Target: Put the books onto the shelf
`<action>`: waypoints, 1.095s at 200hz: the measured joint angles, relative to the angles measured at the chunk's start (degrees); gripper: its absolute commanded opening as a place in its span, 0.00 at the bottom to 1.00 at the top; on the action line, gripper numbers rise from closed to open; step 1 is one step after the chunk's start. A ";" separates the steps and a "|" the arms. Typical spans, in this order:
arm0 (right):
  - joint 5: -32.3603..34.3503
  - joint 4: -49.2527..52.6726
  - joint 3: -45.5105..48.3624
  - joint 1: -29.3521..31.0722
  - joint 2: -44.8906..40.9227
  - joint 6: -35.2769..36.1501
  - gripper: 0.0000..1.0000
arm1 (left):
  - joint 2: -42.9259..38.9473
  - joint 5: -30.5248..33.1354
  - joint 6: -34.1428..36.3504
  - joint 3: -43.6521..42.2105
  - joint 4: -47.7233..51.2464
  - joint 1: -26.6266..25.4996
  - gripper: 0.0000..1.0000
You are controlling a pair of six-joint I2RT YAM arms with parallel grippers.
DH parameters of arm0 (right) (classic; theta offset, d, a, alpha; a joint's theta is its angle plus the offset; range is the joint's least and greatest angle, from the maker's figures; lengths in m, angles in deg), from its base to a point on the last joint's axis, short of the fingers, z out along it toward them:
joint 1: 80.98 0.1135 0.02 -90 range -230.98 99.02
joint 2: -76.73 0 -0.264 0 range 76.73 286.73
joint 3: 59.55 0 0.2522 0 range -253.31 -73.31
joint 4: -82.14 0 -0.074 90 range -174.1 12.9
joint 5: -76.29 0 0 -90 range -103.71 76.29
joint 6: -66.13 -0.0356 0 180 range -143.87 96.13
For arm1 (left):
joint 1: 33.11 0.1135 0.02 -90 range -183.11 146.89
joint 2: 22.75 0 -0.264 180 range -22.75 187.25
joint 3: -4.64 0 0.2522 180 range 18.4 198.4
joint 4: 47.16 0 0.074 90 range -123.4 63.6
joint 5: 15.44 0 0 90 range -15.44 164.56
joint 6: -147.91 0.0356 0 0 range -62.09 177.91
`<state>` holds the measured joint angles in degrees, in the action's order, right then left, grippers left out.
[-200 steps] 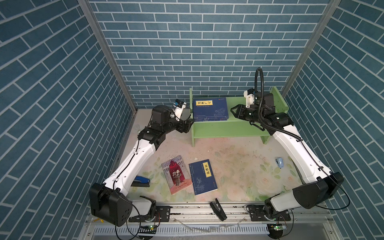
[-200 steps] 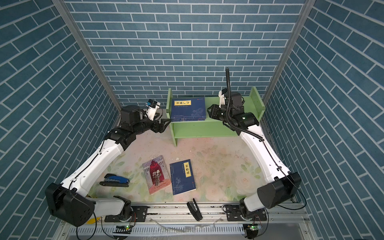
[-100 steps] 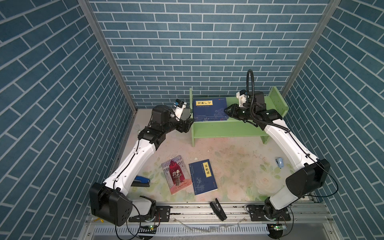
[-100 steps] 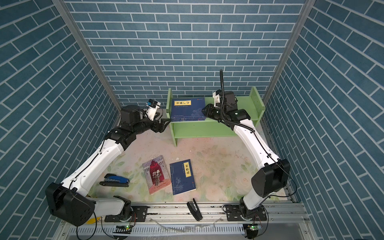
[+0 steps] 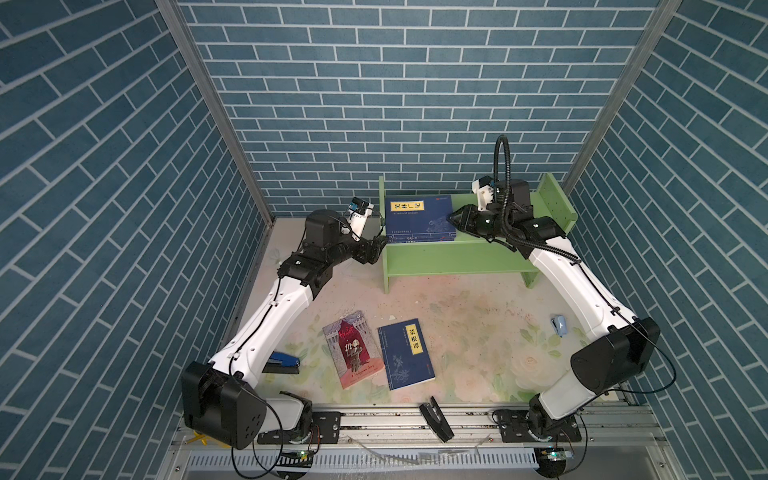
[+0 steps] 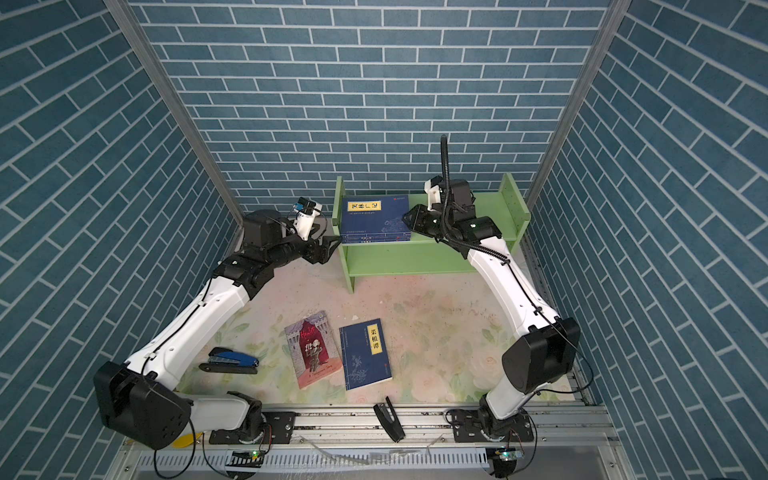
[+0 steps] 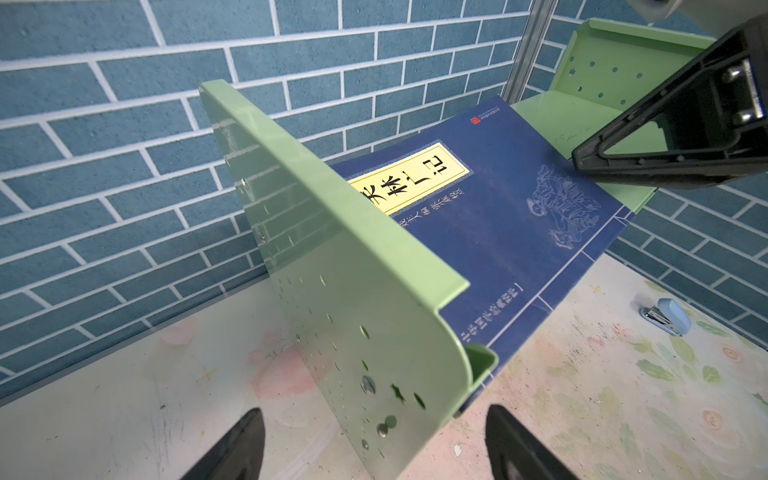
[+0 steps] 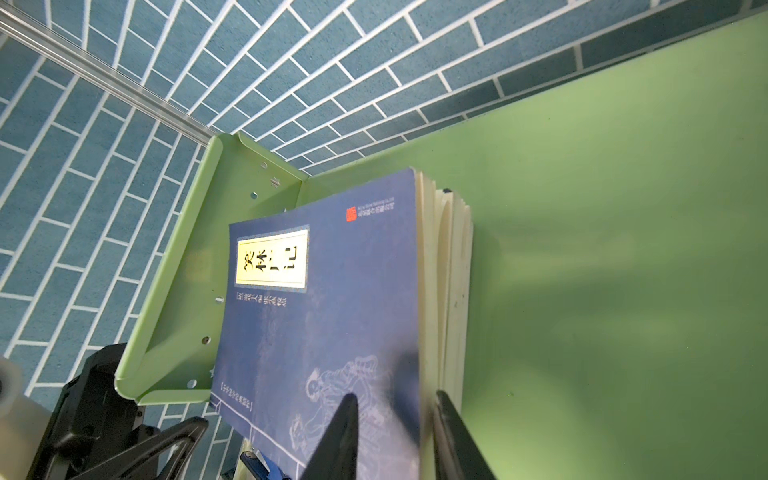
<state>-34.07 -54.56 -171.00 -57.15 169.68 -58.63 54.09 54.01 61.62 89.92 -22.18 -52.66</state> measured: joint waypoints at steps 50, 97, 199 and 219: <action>2.73 0.07 -0.39 0.00 0.17 0.17 0.45 | -0.07 -0.07 -0.17 0.13 1.44 0.00 0.86; 7.32 0.44 7.67 -0.02 -11.43 1.33 0.48 | -5.35 -3.45 -4.92 0.55 13.42 0.00 0.89; 0.13 4.04 44.52 4.48 -46.34 1.46 0.50 | -6.43 -26.03 -31.36 -34.10 3.98 -0.26 0.91; -0.07 4.39 49.20 7.65 -45.83 0.46 0.51 | -5.88 -27.41 -34.03 -36.83 -0.02 -0.63 0.92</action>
<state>-34.14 -50.17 -121.80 -49.50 123.84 -58.17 48.21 26.60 27.58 53.09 -22.20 -53.29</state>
